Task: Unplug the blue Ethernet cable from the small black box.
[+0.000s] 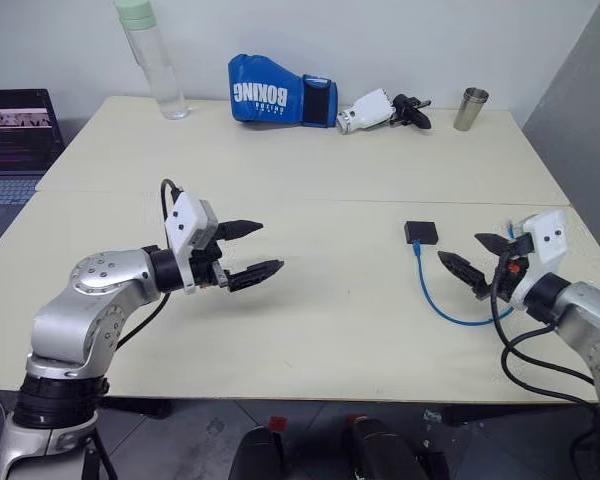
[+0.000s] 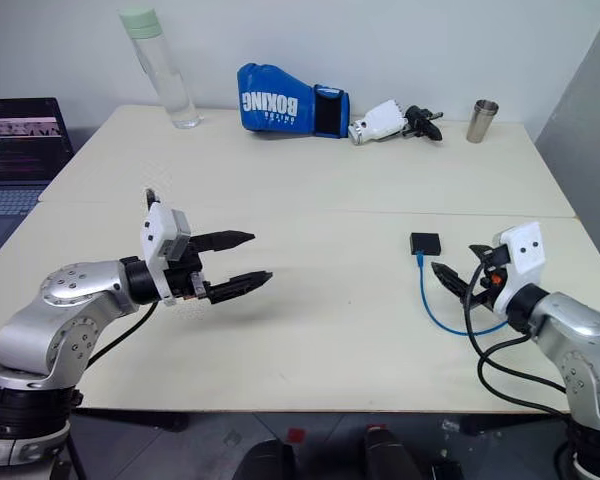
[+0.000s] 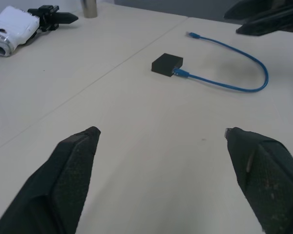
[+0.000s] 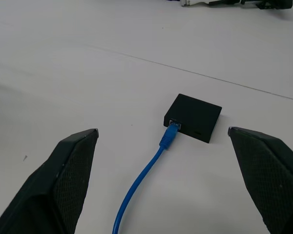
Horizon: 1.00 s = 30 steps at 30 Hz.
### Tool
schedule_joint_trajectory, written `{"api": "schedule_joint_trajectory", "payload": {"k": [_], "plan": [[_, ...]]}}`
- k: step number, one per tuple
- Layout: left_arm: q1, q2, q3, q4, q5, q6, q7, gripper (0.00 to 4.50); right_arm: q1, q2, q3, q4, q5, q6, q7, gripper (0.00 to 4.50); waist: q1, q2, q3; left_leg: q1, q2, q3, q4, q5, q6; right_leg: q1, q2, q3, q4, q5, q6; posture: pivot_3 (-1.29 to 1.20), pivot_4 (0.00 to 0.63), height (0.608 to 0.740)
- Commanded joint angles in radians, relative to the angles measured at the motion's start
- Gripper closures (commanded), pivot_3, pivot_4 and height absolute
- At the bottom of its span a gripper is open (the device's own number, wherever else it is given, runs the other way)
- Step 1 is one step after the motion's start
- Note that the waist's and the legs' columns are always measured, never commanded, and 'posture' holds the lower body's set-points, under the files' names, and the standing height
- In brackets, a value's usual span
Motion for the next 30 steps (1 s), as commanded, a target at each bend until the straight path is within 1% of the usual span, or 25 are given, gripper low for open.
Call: {"api": "schedule_joint_trajectory", "payload": {"k": [1, 5, 9, 12, 17, 19, 20, 23, 25, 26, 30], "plan": [[-0.042, -0.023, -0.068, -0.043, 0.001, -0.03, -0.047, 0.02, -0.047, 0.083, 0.09, 0.039, -0.101, -0.043, -0.12, 0.0, 0.0, 0.0, 0.0, 0.0, 0.0, 0.0, 0.0, 0.0, 0.0, 0.0, 0.0, 0.001, 0.001, 0.0, 0.0, 0.0, 0.15, 0.74], [-0.089, -0.059, -0.122, -0.021, 0.024, -0.057, -0.064, 0.02, -0.078, 0.165, 0.154, 0.128, -0.195, -0.1, -0.205, 0.0, 0.002, 0.0, 0.0, -0.001, 0.0, 0.001, 0.0, 0.001, -0.001, -0.001, 0.0, 0.0, 0.001, 0.0, 0.0, 0.0, 0.15, 0.74], [-0.131, -0.101, -0.159, 0.029, 0.076, -0.115, -0.062, 0.02, -0.109, 0.249, 0.18, 0.247, -0.276, -0.178, -0.282, 0.0, 0.002, 0.0, 0.0, -0.001, -0.001, 0.001, 0.0, 0.001, -0.002, -0.001, 0.0, 0.0, 0.001, 0.0, 0.0, 0.0, 0.15, 0.74], [-0.14, -0.115, -0.176, 0.044, 0.095, -0.144, -0.074, 0.02, -0.144, 0.294, 0.178, 0.322, -0.315, -0.198, -0.332, 0.0, 0.0, 0.001, 0.0, -0.001, -0.001, 0.002, 0.0, 0.002, -0.003, -0.001, 0.0, 0.0, 0.001, 0.0, 0.0, 0.0, 0.15, 0.74], [-0.137, -0.118, -0.177, 0.067, 0.119, -0.175, -0.085, 0.02, -0.196, 0.35, 0.151, 0.413, -0.333, -0.225, -0.378, 0.0, -0.001, 0.001, 0.0, -0.001, 0.0, 0.002, 0.0, 0.002, -0.004, -0.002, 0.0, 0.001, 0.001, 0.0, 0.0, 0.0, 0.15, 0.74], [-0.134, -0.117, -0.172, 0.074, 0.125, -0.182, -0.087, 0.0, -0.214, 0.37, 0.146, 0.441, -0.335, -0.226, -0.391, 0.35, -0.001, 0.001, 0.0, -0.001, 0.0, 0.002, 0.0, 0.002, -0.004, -0.002, 0.0, 0.001, 0.001, 0.0, 0.0, 0.0, 0.15, 0.74], [-0.133, -0.117, -0.17, 0.078, 0.127, -0.186, -0.088, 0.0, -0.22, 0.376, 0.147, 0.449, -0.338, -0.228, -0.393, 0.43, -0.002, 0.001, 0.0, -0.001, 0.0, 0.002, 0.0, 0.002, -0.004, -0.002, 0.0, 0.001, 0.001, 0.0, 0.0, 0.0, 0.15, 0.74], [-0.13, -0.116, -0.166, 0.086, 0.133, -0.199, -0.092, 0.0, -0.228, 0.389, 0.149, 0.451, -0.344, -0.218, -0.399, 1.23, -0.003, 0.001, 0.0, -0.001, 0.0, 0.002, 0.0, 0.002, -0.004, -0.002, 0.0, 0.001, 0.001, 0.0, 0.0, 0.0, 0.15, 0.74], [-0.127, -0.114, -0.163, 0.091, 0.136, -0.205, -0.094, 0.0, -0.228, 0.395, 0.152, 0.444, -0.348, -0.207, -0.402, 1.65, -0.005, 0.001, 0.0, -0.001, 0.0, 0.002, 0.0, 0.002, -0.004, -0.002, 0.0, 0.001, 0.001, 0.0, 0.0, 0.0, 0.15, 0.74], [-0.126, -0.114, -0.162, 0.093, 0.136, -0.208, -0.094, 0.0, -0.228, 0.397, 0.154, 0.441, -0.351, -0.203, -0.402, 1.96, -0.006, 0.001, 0.0, -0.001, 0.0, 0.002, 0.0, 0.002, -0.004, -0.002, 0.0, 0.001, 0.001, 0.0, 0.0, 0.0, 0.15, 0.74], [-0.124, -0.116, -0.157, 0.101, 0.137, -0.212, -0.089, 0.0, -0.228, 0.407, 0.158, 0.424, -0.354, -0.186, -0.408, 2.78, -0.009, 0.001, 0.0, -0.001, 0.0, 0.002, 0.0, 0.002, -0.004, -0.002, 0.0, 0.001, 0.001, 0.0, 0.0, 0.0, 0.15, 0.74]]}}
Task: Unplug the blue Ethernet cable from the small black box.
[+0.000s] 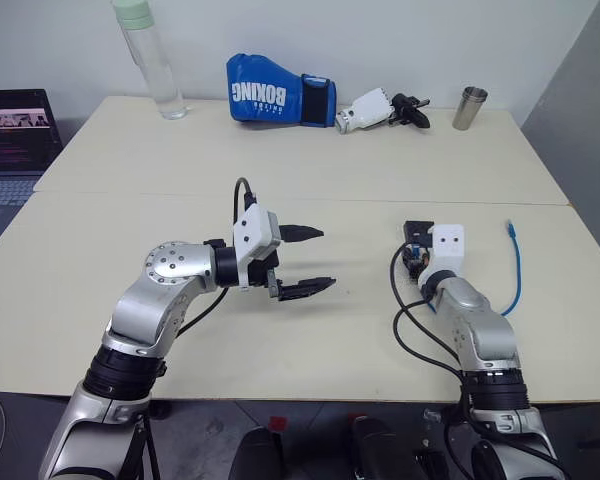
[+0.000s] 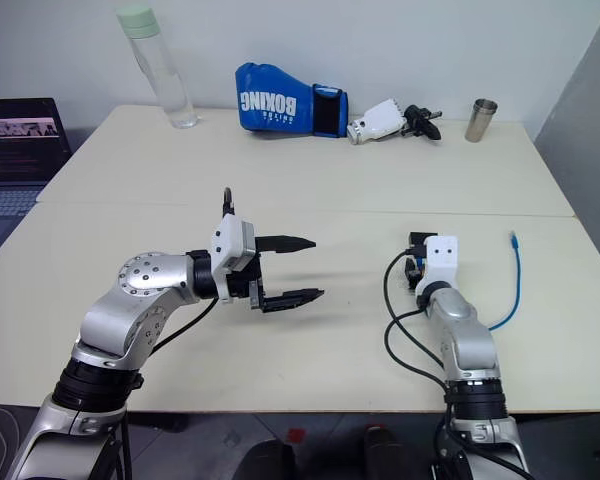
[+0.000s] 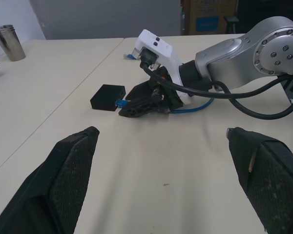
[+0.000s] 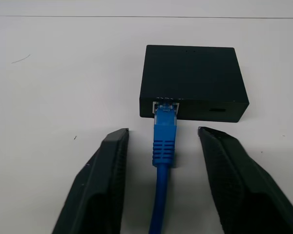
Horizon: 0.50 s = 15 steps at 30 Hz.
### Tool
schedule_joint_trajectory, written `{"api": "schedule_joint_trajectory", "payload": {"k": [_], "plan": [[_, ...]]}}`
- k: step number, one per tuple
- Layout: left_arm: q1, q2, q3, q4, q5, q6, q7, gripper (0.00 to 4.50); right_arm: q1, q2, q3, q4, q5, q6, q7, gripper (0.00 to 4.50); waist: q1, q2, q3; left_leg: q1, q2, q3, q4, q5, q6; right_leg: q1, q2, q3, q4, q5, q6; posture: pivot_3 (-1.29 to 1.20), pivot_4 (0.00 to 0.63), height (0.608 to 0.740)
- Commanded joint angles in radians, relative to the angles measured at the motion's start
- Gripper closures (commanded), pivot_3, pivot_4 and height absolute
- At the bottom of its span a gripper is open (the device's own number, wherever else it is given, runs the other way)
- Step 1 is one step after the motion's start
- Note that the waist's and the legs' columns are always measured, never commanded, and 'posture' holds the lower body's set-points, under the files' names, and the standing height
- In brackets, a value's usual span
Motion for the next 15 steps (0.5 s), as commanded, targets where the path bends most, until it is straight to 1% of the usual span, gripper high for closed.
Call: {"api": "schedule_joint_trajectory", "payload": {"k": [1, 4, 5, 6, 7, 11, 13, 15], "plan": [[-0.004, 0.001, 0.026, 0.0, 0.001, -0.025, 0.0, 0.0, -0.009, 0.005, -0.001, -0.037, -0.01, 0.011, 0.0, 2.97, -0.001, 0.0, 0.0, 0.0, 0.0, 0.0, 0.0, 0.0, 0.0, 0.0, 0.0, 0.0, 0.0, 0.0, 0.0, 0.0, 0.15, 0.74], [-0.003, -0.001, 0.036, 0.016, -0.004, -0.023, 0.008, 0.0, -0.011, -0.018, 0.023, -0.04, -0.034, -0.009, 0.028, 3.77, -0.002, 0.0, 0.0, 0.0, 0.0, 0.0, 0.0, 0.0, 0.0, 0.0, 0.0, 0.0, 0.0, 0.0, 0.0, 0.0, 0.15, 0.74], [-0.002, 0.006, 0.038, 0.025, 0.002, -0.021, 0.011, 0.0, -0.01, -0.032, 0.037, -0.046, -0.046, -0.022, 0.043, 3.94, -0.002, 0.0, 0.0, 0.0, 0.0, 0.0, 0.0, 0.0, 0.0, 0.0, 0.0, 0.0, 0.0, 0.0, 0.0, 0.0, 0.15, 0.74], [0.002, 0.014, 0.04, 0.034, 0.008, -0.018, 0.012, 0.0, -0.008, -0.045, 0.052, -0.053, -0.058, -0.037, 0.058, 4.21, -0.002, 0.0, 0.0, 0.0, 0.0, 0.0, 0.0, 0.0, 0.0, 0.0, 0.0, 0.0, 0.0, 0.0, 0.0, 0.0, 0.15, 0.74], [0.01, 0.025, 0.048, 0.042, 0.005, -0.011, 0.007, 0.0, -0.003, -0.064, 0.076, -0.064, -0.076, -0.059, 0.08, 4.29, -0.003, 0.0, 0.0, 0.0, 0.0, 0.0, 0.0, 0.0, 0.0, 0.0, 0.0, 0.0, 0.0, 0.0, 0.0, 0.0, 0.15, 0.74], [0.035, 0.068, 0.096, 0.066, -0.038, 0.043, -0.008, 0.0, 0.02, -0.165, 0.207, -0.113, -0.164, -0.203, 0.203, 4.28, -0.013, 0.0, 0.0, 0.0, 0.0, 0.0, 0.0, 0.0, 0.001, 0.0, 0.0, 0.0, 0.0, 0.0, 0.0, 0.0, 0.15, 0.74], [0.035, 0.085, 0.143, 0.081, -0.106, 0.126, -0.017, 0.0, 0.021, -0.242, 0.282, -0.133, -0.229, -0.336, 0.282, 4.28, -0.015, 0.0, 0.0, 0.0, 0.0, -0.001, -0.001, -0.002, 0.003, 0.0, 0.0, -0.001, 0.0, 0.0, 0.0, 0.0, 0.15, 0.74], [0.032, 0.114, 0.174, 0.1, -0.156, 0.199, -0.046, 0.0, 0.002, -0.339, 0.359, -0.126, -0.314, -0.528, 0.364, 4.28, -0.015, 0.0, 0.0, 0.0, 0.0, -0.001, -0.001, -0.002, 0.004, -0.001, 0.0, -0.003, 0.0, 0.0, 0.0, 0.0, 0.15, 0.74]]}}
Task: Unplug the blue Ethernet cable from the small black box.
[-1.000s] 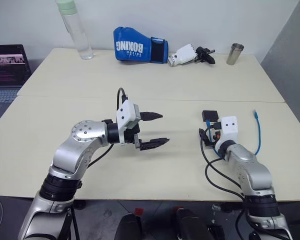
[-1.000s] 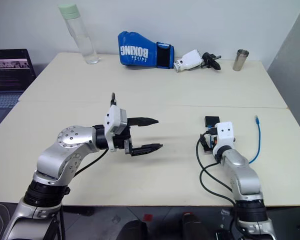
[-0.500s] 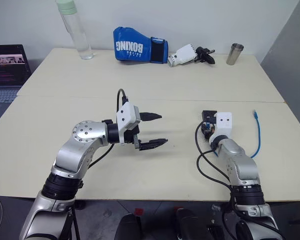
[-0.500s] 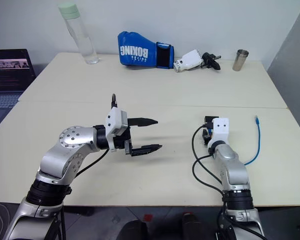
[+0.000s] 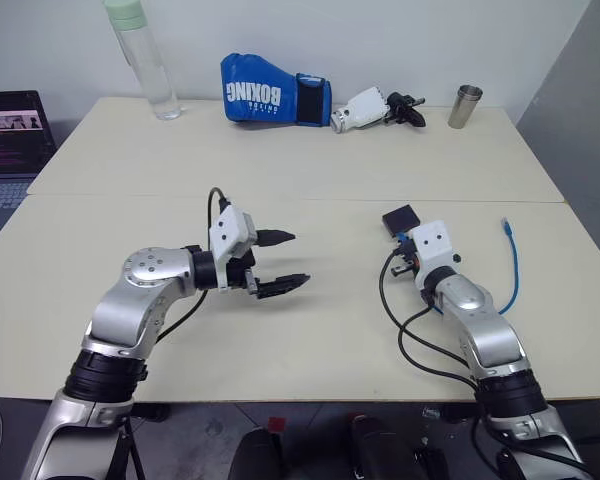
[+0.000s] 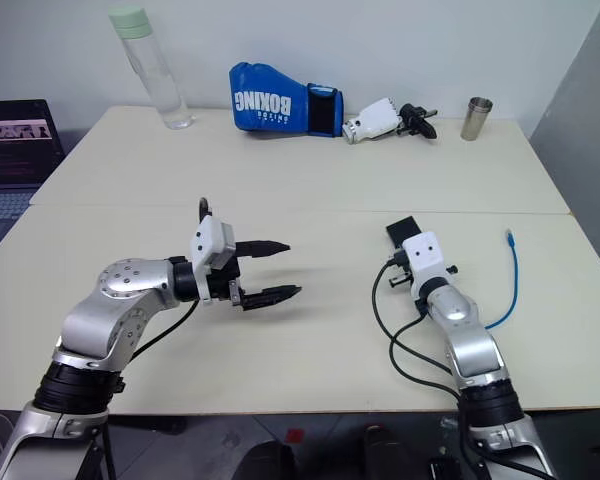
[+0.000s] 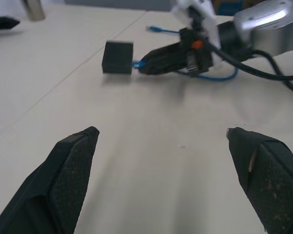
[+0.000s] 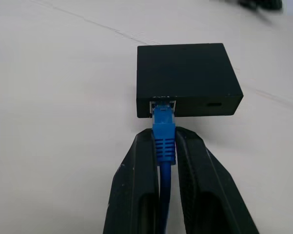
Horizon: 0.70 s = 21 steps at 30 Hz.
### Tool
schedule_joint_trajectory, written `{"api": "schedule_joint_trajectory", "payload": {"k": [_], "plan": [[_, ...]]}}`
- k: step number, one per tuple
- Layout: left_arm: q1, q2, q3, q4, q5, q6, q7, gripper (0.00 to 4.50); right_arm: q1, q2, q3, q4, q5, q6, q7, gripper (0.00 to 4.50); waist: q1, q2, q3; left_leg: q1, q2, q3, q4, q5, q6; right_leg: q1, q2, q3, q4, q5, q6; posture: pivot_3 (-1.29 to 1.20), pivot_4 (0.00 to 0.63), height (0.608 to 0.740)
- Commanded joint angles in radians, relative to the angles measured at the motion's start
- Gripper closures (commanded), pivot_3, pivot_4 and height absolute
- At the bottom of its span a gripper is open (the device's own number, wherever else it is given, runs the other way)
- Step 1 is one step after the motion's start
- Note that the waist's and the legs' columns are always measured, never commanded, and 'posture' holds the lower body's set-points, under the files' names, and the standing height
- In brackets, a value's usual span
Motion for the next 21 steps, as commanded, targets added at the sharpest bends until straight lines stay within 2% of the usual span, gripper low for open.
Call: {"api": "schedule_joint_trajectory", "payload": {"k": [1, 5, 9, 15, 21], "plan": [[-0.013, 0.055, 0.087, 0.01, -0.119, 0.135, -0.055, 0.0, -0.046, -0.147, 0.126, -0.037, -0.154, -0.372, 0.151, 4.28, 0.0, 0.0, 0.0, 0.0, 0.0, 0.0, 0.0, 0.0, 0.0, 0.0, 0.0, 0.0, 0.0, 0.0, 0.0, 0.0, 0.15, 0.74], [-0.025, 0.088, 0.128, 0.005, -0.239, 0.296, -0.094, 0.0, -0.124, -0.233, 0.18, 0.049, -0.198, -0.687, 0.245, 4.28, -0.001, 0.0, 0.0, 0.0, 0.0, -0.001, 0.001, 0.0, 0.0, 0.001, 0.0, -0.002, 0.0, 0.0, 0.0, 0.0, 0.15, 0.74], [-0.038, 0.098, 0.139, -0.021, -0.288, 0.364, -0.098, 0.0, -0.207, -0.236, 0.194, 0.133, -0.181, -0.873, 0.317, 4.28, 0.0, 0.0, 0.0, 0.0, 0.0, -0.002, 0.001, 0.0, 0.0, 0.001, 0.0, -0.002, 0.0, 0.0, 0.0, 0.0, 0.15, 0.74], [-0.055, 0.074, 0.14, -0.034, -0.292, 0.382, -0.051, 0.0, -0.27, -0.205, 0.202, 0.184, -0.154, -0.995, 0.392, 4.28, 0.001, 0.0, 0.0, 0.0, 0.0, -0.005, 0.002, 0.002, -0.003, 0.001, -0.002, -0.003, 0.0, 0.0, -0.001, 0.0, 0.15, 0.74], [-0.062, 0.051, 0.124, -0.059, -0.315, 0.419, -0.025, 0.0, -0.293, -0.166, 0.198, 0.202, -0.148, -1.037, 0.431, 4.28, 0.001, 0.0, 0.0, 0.0, 0.001, -0.009, 0.002, 0.002, -0.004, 0.001, -0.003, -0.003, 0.001, 0.001, -0.001, 0.0, 0.15, 0.74]]}}
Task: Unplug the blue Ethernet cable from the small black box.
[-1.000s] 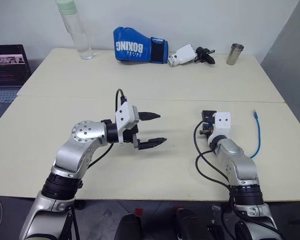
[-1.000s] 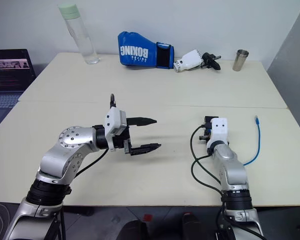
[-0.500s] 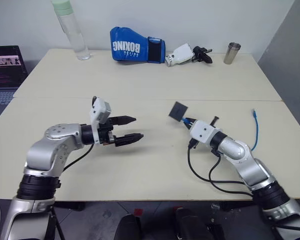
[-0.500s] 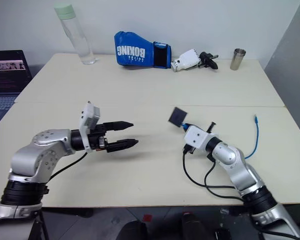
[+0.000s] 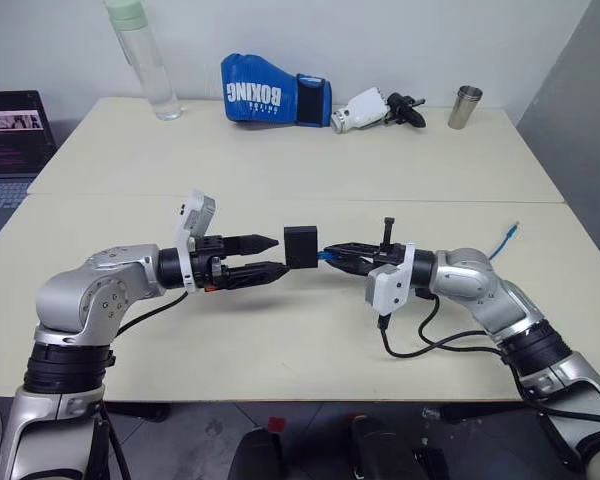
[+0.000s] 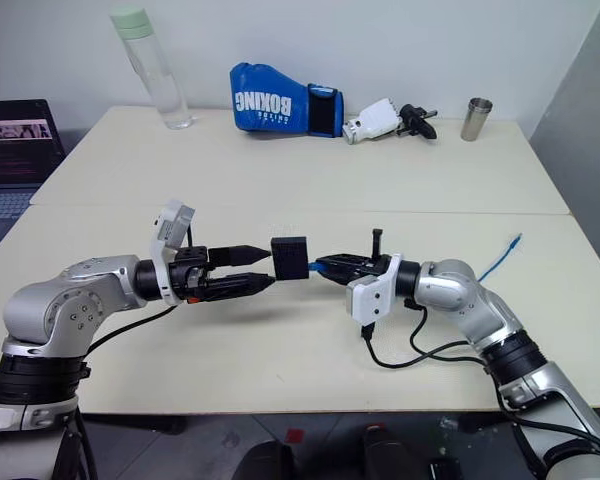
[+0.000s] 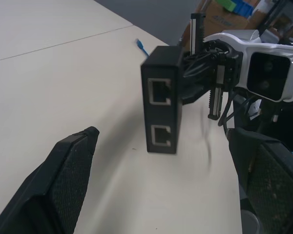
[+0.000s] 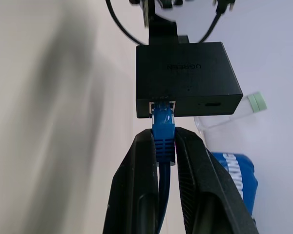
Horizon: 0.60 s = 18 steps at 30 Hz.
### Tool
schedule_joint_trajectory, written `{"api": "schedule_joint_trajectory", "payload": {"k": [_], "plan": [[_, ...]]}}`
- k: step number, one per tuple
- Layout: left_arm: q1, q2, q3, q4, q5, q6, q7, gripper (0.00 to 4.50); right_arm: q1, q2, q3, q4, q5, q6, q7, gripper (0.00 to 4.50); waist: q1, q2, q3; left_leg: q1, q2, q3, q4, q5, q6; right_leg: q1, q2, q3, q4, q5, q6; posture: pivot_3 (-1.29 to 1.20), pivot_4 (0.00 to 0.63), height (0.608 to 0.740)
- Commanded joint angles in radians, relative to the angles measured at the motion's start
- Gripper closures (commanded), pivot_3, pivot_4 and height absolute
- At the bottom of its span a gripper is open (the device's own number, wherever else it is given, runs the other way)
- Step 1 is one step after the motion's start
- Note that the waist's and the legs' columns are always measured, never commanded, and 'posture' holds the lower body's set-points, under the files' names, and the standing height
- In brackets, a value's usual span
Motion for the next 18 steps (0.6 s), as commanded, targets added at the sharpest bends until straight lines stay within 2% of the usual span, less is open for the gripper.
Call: {"api": "schedule_joint_trajectory", "payload": {"k": [1, 6, 18], "plan": [[-0.021, -0.004, 0.01, -0.043, -0.02, 0.01, 0.012, 0.0, -0.032, 0.017, -0.017, -0.009, 0.02, -0.036, 0.018, 4.28, 0.0, 0.0, 0.0, 0.0, 0.0, 0.0, 0.0, 0.0, 0.0, 0.0, -0.001, 0.0, 0.0, 0.0, 0.0, 0.0, 0.15, 0.74], [-0.032, -0.024, 0.013, -0.025, -0.03, 0.03, 0.023, 0.0, -0.036, 0.041, -0.022, -0.017, 0.024, -0.036, 0.033, 4.28, 0.0, 0.0, 0.0, 0.0, -0.001, -0.002, 0.0, 0.0, 0.0, 0.001, -0.001, -0.002, 0.0, 0.0, 0.0, 0.0, 0.15, 0.74], [-0.03, -0.013, -0.003, 0.003, -0.032, 0.051, -0.032, 2.33, -0.039, 0.055, -0.038, -0.015, 0.025, -0.077, 0.025, 4.28, 0.0, 0.0, 0.0, 0.0, -0.001, -0.009, 0.001, 0.0, 0.0, 0.004, -0.002, -0.01, 0.0, 0.0, -0.001, 0.0, 0.15, 0.74]]}}
